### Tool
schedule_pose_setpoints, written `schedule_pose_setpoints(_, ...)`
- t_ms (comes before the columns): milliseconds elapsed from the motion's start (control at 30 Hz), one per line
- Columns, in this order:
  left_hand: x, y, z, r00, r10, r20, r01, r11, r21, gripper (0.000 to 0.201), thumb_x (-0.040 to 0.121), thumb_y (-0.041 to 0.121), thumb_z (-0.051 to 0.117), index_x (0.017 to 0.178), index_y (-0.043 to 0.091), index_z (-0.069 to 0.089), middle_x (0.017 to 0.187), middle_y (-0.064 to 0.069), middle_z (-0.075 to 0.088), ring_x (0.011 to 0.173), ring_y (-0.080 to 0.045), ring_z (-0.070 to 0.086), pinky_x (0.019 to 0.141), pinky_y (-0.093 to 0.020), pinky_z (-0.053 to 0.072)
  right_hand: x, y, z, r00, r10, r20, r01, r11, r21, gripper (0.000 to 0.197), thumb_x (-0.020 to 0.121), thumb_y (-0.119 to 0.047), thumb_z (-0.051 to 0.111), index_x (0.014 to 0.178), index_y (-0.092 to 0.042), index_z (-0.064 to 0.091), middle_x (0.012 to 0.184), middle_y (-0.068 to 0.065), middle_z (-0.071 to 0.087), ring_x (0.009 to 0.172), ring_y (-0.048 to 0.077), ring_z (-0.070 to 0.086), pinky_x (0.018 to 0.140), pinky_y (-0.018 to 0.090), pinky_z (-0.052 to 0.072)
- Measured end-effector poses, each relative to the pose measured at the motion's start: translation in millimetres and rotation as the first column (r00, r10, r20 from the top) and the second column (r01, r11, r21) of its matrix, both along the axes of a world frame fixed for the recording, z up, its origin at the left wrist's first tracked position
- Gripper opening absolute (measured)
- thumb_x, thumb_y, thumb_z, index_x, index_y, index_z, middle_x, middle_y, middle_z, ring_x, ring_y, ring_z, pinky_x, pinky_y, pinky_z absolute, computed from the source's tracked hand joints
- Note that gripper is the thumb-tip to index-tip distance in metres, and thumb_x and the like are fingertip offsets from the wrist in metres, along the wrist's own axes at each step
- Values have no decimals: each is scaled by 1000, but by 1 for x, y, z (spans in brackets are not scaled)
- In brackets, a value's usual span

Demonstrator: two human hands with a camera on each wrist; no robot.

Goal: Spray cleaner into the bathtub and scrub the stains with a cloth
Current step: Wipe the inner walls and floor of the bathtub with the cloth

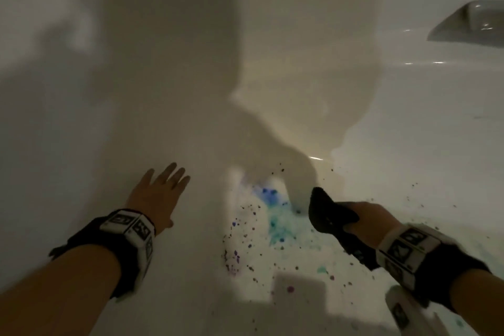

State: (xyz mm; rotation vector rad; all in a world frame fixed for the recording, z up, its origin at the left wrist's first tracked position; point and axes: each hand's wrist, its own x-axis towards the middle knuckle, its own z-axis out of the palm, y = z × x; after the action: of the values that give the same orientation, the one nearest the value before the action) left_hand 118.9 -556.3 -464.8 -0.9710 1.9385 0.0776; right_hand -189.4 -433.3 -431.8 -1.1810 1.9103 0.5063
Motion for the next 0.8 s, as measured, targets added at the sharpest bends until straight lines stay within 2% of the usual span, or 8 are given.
schedule_pose_setpoints(67,2,-9,-23,998,-37,55,38,999,-14,107,85,48,58,145,11,-22,151,-7,-31,142,-25,-21,113,-48,-11,-5,-29,-23,993,-120,17,121,983,-135,36,96,-31,43,130,-22,52,125,8,59,112,26,56,96,31,42)
schedule_pose_setpoints(167,1,-17,-48,990,-119,74,122,992,-38,125,75,58,63,134,3,-32,136,-10,-43,138,-31,-29,103,-56,-23,-10,-76,-55,926,-347,149,377,829,-413,27,90,-44,50,101,-28,68,84,17,71,75,34,67,77,40,56)
schedule_pose_setpoints(200,-2,-18,-54,987,-143,76,146,989,-34,128,72,61,63,131,1,-33,134,-12,-45,137,-32,-30,99,-58,-25,-10,-90,-64,934,-338,113,349,804,-480,24,91,-41,50,104,-30,67,79,17,70,71,35,67,74,43,56)
schedule_pose_setpoints(300,-7,-21,-69,982,-172,75,174,984,-24,133,69,61,66,128,-1,-36,130,-16,-48,133,-36,-36,90,-60,-30,-6,-125,-94,965,-240,-107,95,699,-709,43,92,-12,43,131,-27,51,89,15,69,85,35,63,74,35,50)
schedule_pose_setpoints(433,0,-25,-81,983,-178,42,179,984,-21,135,70,64,64,125,-1,-41,126,-21,-54,113,-38,-51,82,-60,-37,5,-160,-100,984,-140,-115,-74,265,-961,38,82,-10,46,114,-11,65,93,19,70,82,39,64,70,39,51)
schedule_pose_setpoints(467,1,-26,-82,983,-180,36,180,983,-18,135,70,64,63,124,-1,-41,125,-21,-56,112,-38,-53,82,-60,-38,6,-166,-101,989,-89,-116,-95,206,-974,36,82,-13,46,111,-6,66,94,20,70,81,40,65,71,43,54)
schedule_pose_setpoints(667,0,-26,-81,981,-188,40,189,981,-28,135,71,67,61,125,-2,-41,128,-22,-54,113,-41,-52,84,-63,-36,18,-192,-104,992,71,-103,-114,165,-980,37,81,-21,42,95,1,69,98,21,64,87,40,61,71,47,55)
schedule_pose_setpoints(800,0,-25,-82,981,-193,39,193,981,-21,134,71,68,59,127,-3,-41,129,-22,-53,112,-43,-52,85,-63,-35,32,-196,-98,957,191,-216,-238,98,-966,23,84,-15,51,92,4,64,99,24,60,82,40,60,59,35,52)
